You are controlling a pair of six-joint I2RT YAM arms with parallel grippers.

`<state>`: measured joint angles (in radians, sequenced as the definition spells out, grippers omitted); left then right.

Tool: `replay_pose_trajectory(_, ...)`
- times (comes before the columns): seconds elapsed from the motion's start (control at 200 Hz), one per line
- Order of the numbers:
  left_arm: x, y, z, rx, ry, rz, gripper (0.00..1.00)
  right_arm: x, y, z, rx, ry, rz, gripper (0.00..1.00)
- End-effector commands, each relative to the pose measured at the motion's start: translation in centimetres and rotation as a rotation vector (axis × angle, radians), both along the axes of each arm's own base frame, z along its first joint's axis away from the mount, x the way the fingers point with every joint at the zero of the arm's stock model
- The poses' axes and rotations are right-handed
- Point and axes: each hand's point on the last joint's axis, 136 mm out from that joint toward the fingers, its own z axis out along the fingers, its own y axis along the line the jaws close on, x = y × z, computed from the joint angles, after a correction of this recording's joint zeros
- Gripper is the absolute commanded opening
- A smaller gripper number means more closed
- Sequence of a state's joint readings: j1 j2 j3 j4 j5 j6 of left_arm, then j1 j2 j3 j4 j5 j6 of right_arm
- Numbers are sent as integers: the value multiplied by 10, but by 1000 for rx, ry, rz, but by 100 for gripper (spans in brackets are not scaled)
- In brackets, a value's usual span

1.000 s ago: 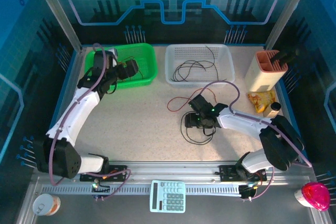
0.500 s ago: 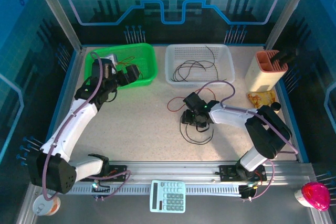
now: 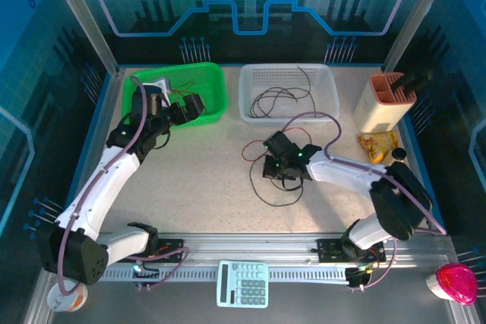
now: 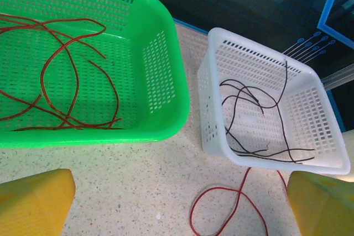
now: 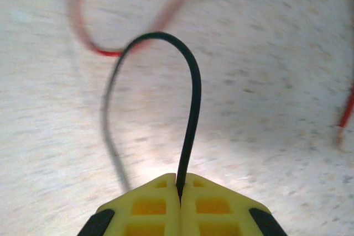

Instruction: Untangle the cables

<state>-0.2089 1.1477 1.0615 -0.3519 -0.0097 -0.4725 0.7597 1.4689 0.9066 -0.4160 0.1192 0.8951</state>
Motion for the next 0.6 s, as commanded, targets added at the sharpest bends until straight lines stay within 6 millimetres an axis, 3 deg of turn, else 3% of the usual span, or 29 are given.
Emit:
replay_pose_trajectory(0.0, -6, -4, 26, -16, -64, -23, 99, 13, 24, 92, 98, -194, 129, 0)
replay_pose_trajectory(0.13, -8, -4, 32, -18, -76, -23, 99, 34, 29, 183, 157, -373, 172, 0)
replay_pose_trajectory(0.245, -8, -5, 33, -18, -77, -30, 99, 65, 22, 241, 224, -486, 141, 0)
replay_pose_trajectory(0.47, -5, -7, 29, -8, -67, -43, 99, 150, -15, 300, 310, -635, -23, 0)
replay_pose_trajectory(0.595, -2, -9, 27, -4, -58, -49, 99, 195, -39, 307, 312, -676, -118, 0)
